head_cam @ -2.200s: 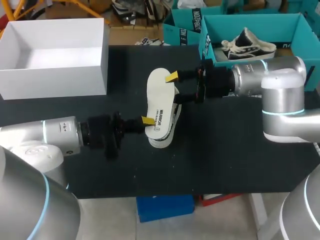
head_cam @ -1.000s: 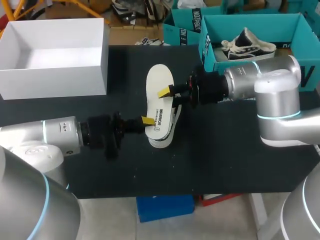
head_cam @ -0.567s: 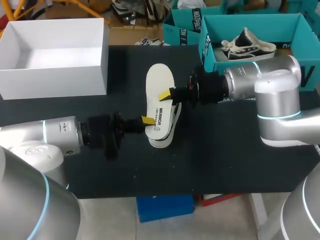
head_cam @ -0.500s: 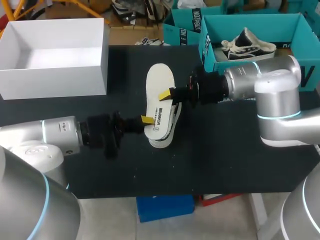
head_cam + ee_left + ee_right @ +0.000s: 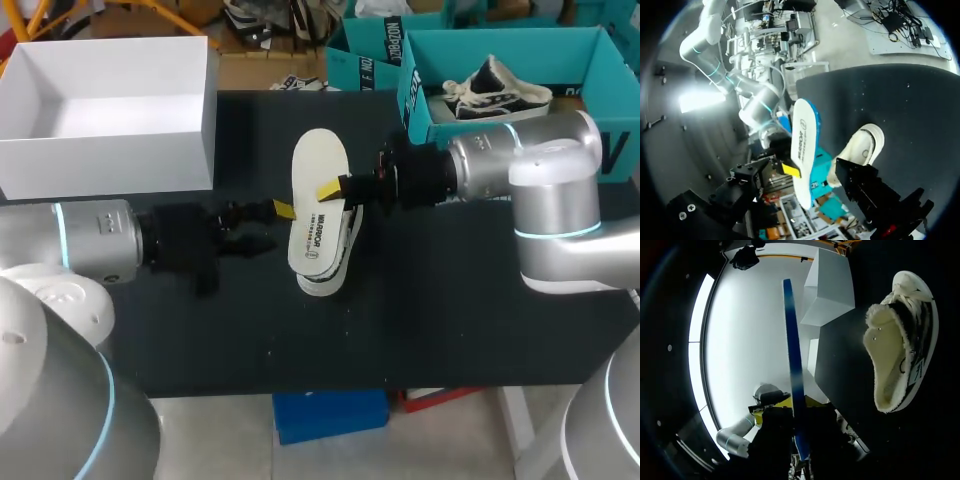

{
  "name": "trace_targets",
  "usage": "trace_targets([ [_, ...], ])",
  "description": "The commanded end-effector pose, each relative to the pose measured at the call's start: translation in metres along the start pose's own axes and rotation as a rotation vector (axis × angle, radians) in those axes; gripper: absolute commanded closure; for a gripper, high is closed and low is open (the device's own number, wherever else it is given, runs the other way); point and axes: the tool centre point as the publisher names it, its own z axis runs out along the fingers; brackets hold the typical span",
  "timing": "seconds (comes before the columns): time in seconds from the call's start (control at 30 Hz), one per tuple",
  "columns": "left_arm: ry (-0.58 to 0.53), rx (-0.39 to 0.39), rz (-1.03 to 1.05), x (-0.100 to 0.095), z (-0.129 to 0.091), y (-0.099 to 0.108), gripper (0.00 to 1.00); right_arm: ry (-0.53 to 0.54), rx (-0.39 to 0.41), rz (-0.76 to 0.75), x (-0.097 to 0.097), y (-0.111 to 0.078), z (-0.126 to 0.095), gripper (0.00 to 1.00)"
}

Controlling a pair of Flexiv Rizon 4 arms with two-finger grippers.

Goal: Take the shoe out of the shoebox, open the shoe tongue, remove and reinsert the insole, then place the shoe into the shoebox

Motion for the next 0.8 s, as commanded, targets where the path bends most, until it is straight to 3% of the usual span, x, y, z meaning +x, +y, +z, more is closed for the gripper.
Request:
trace_targets([
  [0.03, 0.342, 0.105, 0.091, -0.017, -0.036, 0.011, 0.0, -0.001, -0.002, 0.0, 0.0, 0.0, 0.001, 1.0],
  [0.27, 0.507, 0.183, 0.2, -0.043, -0.048, 0.017, 0.0, -0.001, -0.002, 0.0, 0.0, 0.0, 0.001, 1.0],
  [0.63, 0.781, 0.335, 0.36, -0.088, -0.042, 0.01, 0.0, -0.001, -0.002, 0.0, 0.0, 0.0, 0.001, 1.0],
  [0.8, 0.828, 0.33, 0.421, -0.102, -0.041, 0.008, 0.0, -0.001, -0.002, 0.0, 0.0, 0.0, 0.001, 1.0],
])
